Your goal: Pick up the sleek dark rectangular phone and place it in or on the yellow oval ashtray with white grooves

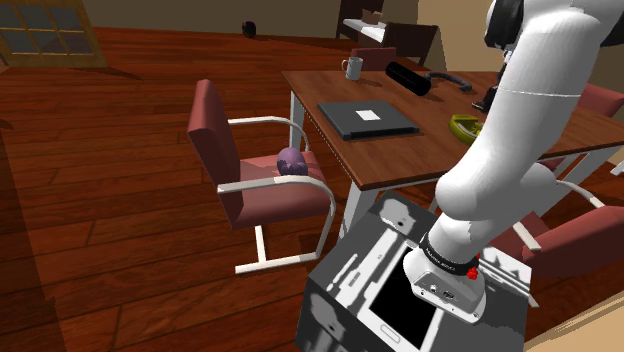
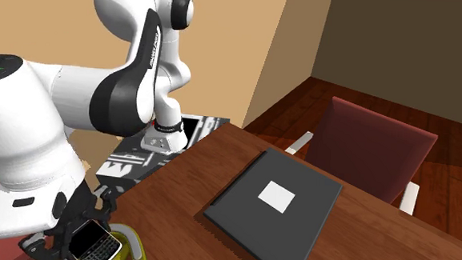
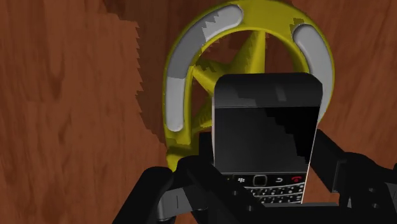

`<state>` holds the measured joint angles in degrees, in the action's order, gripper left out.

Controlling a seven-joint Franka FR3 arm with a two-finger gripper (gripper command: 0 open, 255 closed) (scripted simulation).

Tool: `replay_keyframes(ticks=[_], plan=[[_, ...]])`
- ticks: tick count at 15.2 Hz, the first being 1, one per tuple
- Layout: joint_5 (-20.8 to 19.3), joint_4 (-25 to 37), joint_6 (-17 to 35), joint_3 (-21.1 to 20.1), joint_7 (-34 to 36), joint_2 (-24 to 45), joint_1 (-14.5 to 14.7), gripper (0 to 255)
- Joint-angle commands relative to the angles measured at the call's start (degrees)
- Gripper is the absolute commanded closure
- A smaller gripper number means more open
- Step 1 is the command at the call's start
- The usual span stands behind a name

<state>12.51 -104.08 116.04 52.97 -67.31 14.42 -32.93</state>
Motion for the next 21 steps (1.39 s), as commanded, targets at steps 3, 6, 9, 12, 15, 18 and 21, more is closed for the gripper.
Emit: replay_keyframes(ticks=[3,6,9,12,15,18,21], plan=[[1.89,-1.16,2.31,-0.72,-1.46,1.87,-1.04,255],[2.93,-2.50,4.26,-1.22,-2.14,2.85,-1.43,255],[4.09,-3.72,6.15,-1.80,-2.88,3.93,-1.90,255],[5.49,-4.93,8.23,-2.56,-3.79,5.25,-2.51,255],[5.49,-4.93,8.23,-2.57,-3.79,5.25,-2.51,255],[5.49,-4.93,8.23,-2.57,-3.79,5.25,-2.51,255],[5.49,-4.93,8.23,-2.57,-3.79,5.25,-2.51,0]])
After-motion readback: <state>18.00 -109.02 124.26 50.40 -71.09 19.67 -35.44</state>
